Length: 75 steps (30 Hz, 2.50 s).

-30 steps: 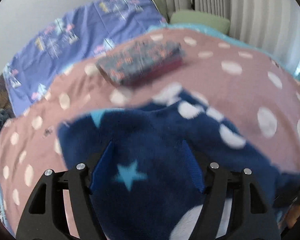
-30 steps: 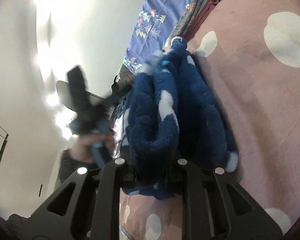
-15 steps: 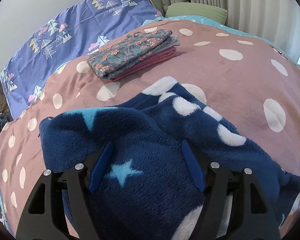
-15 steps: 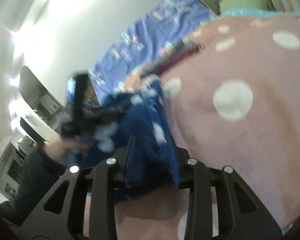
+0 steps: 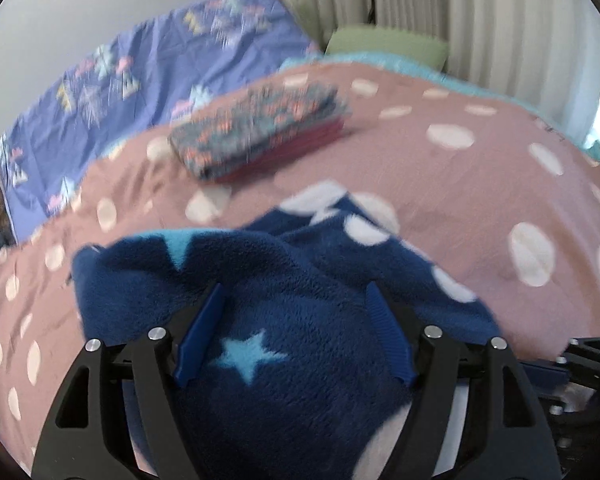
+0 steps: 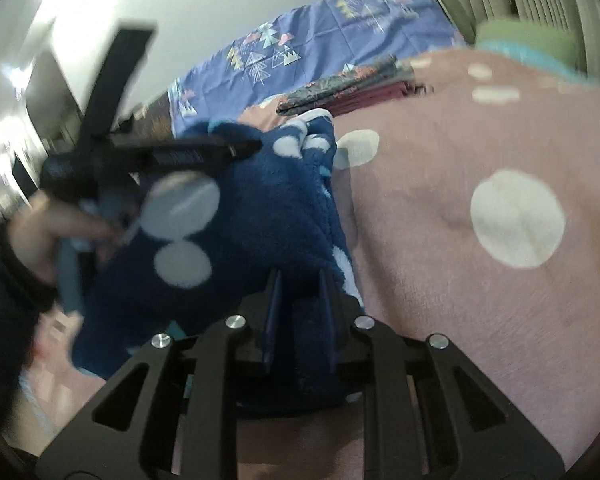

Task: Fold small clothes

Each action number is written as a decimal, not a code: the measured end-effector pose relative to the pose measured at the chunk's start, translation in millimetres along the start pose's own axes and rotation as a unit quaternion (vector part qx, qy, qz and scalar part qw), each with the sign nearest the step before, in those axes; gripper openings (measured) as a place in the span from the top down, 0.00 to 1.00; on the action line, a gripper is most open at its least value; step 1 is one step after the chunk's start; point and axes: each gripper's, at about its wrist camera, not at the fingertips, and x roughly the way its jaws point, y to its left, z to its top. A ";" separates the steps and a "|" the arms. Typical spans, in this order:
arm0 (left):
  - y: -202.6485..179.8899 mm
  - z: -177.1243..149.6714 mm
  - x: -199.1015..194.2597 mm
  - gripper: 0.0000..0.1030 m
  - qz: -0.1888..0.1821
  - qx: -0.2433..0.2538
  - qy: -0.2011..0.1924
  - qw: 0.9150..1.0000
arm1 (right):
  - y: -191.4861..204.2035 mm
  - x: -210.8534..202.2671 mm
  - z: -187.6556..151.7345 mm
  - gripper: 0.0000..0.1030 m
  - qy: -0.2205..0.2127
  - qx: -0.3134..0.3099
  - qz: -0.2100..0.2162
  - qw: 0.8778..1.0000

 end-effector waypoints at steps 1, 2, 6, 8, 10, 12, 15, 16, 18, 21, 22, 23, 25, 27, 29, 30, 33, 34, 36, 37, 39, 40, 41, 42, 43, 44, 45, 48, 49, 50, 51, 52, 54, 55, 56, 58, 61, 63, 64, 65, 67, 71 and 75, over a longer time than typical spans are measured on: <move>2.1 -1.8 -16.1 0.25 0.010 0.004 -0.026 1.000 | 1.0 -0.3 -0.7 0.83 0.001 -0.003 -0.007 1.000; 3.7 -3.2 -27.9 0.24 0.021 0.005 -0.040 0.999 | 1.3 1.1 -0.2 0.83 0.002 -0.001 -0.006 1.000; 17.0 -32.5 -99.9 0.17 0.016 -0.027 -0.088 0.996 | -5.9 3.2 -0.3 0.83 0.007 0.020 0.015 1.000; 12.6 -65.1 -130.0 0.11 0.008 -0.020 -0.085 0.996 | -4.3 4.0 0.2 0.83 0.007 0.019 0.014 1.000; 4.5 -94.1 -144.6 0.11 0.004 -0.006 -0.065 0.998 | -1.3 2.1 0.3 0.83 0.005 0.016 0.012 1.000; -10.9 -126.3 -155.3 0.11 0.005 0.011 -0.039 0.999 | -0.4 1.9 1.6 0.83 0.006 0.017 0.013 1.000; -30.2 -161.9 -161.2 0.11 -0.020 0.003 -0.011 1.000 | -0.8 2.8 1.6 0.82 0.007 0.017 0.013 1.000; -36.9 -170.7 -157.1 0.11 -0.031 -0.004 0.001 0.999 | -0.4 2.7 1.5 0.82 0.006 0.015 0.012 1.000; -49.9 -179.2 -140.0 0.11 -0.031 -0.003 0.020 0.999 | 0.7 3.7 1.8 0.82 0.006 0.011 0.008 1.000; -62.3 -176.0 -114.8 0.11 0.021 0.010 0.020 1.000 | 2.9 2.8 1.1 0.82 0.004 0.006 0.003 1.000; -63.9 -172.6 -106.7 0.11 0.046 0.010 0.015 0.999 | 3.0 2.8 0.9 0.82 0.004 0.005 0.003 1.000; -63.4 -168.5 -100.2 0.11 0.064 0.004 0.007 0.998 | 3.3 2.8 0.6 0.82 0.008 0.007 0.004 1.000; -59.3 -162.2 -94.4 0.11 0.082 -0.017 -0.006 0.996 | 3.7 3.0 0.7 0.82 0.008 0.005 0.002 1.000; -55.4 -156.7 -88.3 0.11 0.109 -0.032 -0.013 0.994 | 4.9 3.0 0.4 0.82 0.008 0.003 -0.001 1.000; -56.3 -156.4 -83.8 0.10 0.144 -0.015 -0.017 0.989 | 7.4 3.7 0.2 0.83 0.008 -0.002 -0.010 1.000; -56.1 -158.7 -81.8 0.10 0.167 0.001 -0.013 0.986 | 9.1 4.0 0.1 0.83 0.008 -0.006 -0.020 1.000; -45.9 -175.8 -91.9 0.11 0.197 0.006 -0.007 0.980 | 13.1 6.7 -0.7 0.84 0.009 -0.016 -0.045 0.999; -41.4 -181.3 -95.7 0.11 0.190 -0.003 -0.004 0.982 | 11.0 7.7 -0.2 0.84 0.013 -0.012 -0.040 0.999; -38.2 -189.1 -99.1 0.11 0.185 -0.012 -0.003 0.983 | 6.3 9.5 0.3 0.84 0.020 -0.004 -0.023 1.000; -39.8 -189.0 -99.8 0.12 0.188 -0.009 -0.005 0.982 | 5.6 9.6 0.7 0.84 0.021 -0.004 -0.021 1.000; -40.6 -186.9 -99.7 0.12 0.183 -0.007 -0.004 0.983 | 7.8 9.5 0.9 0.84 0.023 -0.014 -0.029 0.999; -38.5 -185.5 -101.2 0.14 0.166 -0.014 -0.001 0.986 | 9.5 9.1 0.8 0.84 0.022 -0.020 -0.033 0.999; -37.0 -184.8 -103.3 0.15 0.148 -0.020 0.002 0.989 | 11.1 8.7 0.5 0.84 0.021 -0.025 -0.037 0.999; -34.8 -184.2 -108.4 0.16 0.116 -0.033 0.009 0.993 | 12.0 8.3 0.2 0.84 0.020 -0.028 -0.040 0.999; -31.9 -182.9 -116.4 0.21 0.072 -0.049 0.016 0.996 | 11.6 8.0 0.2 0.84 0.020 -0.028 -0.040 0.999; -29.1 -182.2 -122.5 0.27 0.045 -0.056 0.018 0.997 | 10.5 8.0 0.3 0.84 0.020 -0.025 -0.038 0.999; -27.6 -181.0 -135.8 0.45 -0.006 -0.064 0.015 0.998 | 8.7 8.0 0.6 0.84 0.020 -0.021 -0.034 0.999; -18.3 -167.9 -162.2 0.83 -0.098 -0.073 0.001 0.992 | 6.2 7.6 0.4 0.84 0.020 -0.014 -0.027 0.999; -14.8 -157.1 -170.7 0.86 -0.098 -0.065 -0.019 0.993 | 6.6 7.5 0.3 0.84 0.019 -0.015 -0.027 0.999; -12.2 -146.1 -174.7 0.86 -0.084 -0.052 -0.039 0.994 | 7.6 7.6 0.1 0.84 0.019 -0.017 -0.028 0.999; -11.1 -136.8 -175.1 0.86 -0.067 -0.041 -0.051 0.996 | 8.2 7.2 0.1 0.84 0.019 -0.019 -0.030 0.999; -8.5 -125.3 -172.1 0.86 -0.044 -0.028 -0.063 0.997 | 9.3 7.1 -0.2 0.84 0.018 -0.022 -0.033 0.999; 2.9 -99.3 -155.1 0.86 -0.016 -0.020 -0.082 0.996 | 9.0 6.9 -0.7 0.84 0.017 -0.023 -0.033 0.999; 9.4 -89.2 -143.9 0.86 -0.015 -0.022 -0.086 0.996 | 9.3 7.3 -0.1 0.84 0.018 -0.022 -0.032 0.999; 16.3 -77.1 -123.0 0.86 -0.006 -0.019 -0.083 0.996 | 9.4 7.1 -0.3 0.84 0.017 -0.021 -0.031 0.999; 24.1 -68.5 -73.3 0.80 0.009 -0.001 -0.031 0.999 | 8.6 6.5 -0.7 0.84 0.017 -0.018 -0.028 0.999; 31.7 -72.0 -27.4 0.81 -0.027 -0.013 -0.019 0.999 | 8.3 5.1 -0.7 0.84 0.016 -0.015 -0.023 0.999; 36.4 -68.1 -27.7 0.81 -0.038 -0.038 -0.005 0.999 | 7.3 4.8 -0.4 0.84 0.018 -0.010 -0.020 1.000; 32.7 -66.5 -29.7 0.81 -0.027 -0.025 0.002 0.999 | 6.6 4.6 0.1 0.83 0.019 -0.009 -0.016 1.000; 25.8 -66.4 -31.1 0.81 -0.014 -0.004 0.005 1.000 | 5.8 3.9 0.6 0.82 0.020 -0.009 -0.011 1.000; 20.0 -69.6 -32.5 0.82 0.003 0.019 0.009 1.000 | 3.3 -1.0 4.2 0.82 0.022 -0.006 0.005 1.000; 28.8 -75.4 -33.9 0.83 -0.010 -0.002 0.000 1.000 | 8.6 -27.2 33.0 0.67 -0.022 -0.006 0.011 1.000; 29.9 -79.8 -32.7 0.83 -0.016 -0.022 -0.009 1.000 | 25.6 -34.1 84.1 0.67 -0.066 -0.030 0.039 0.997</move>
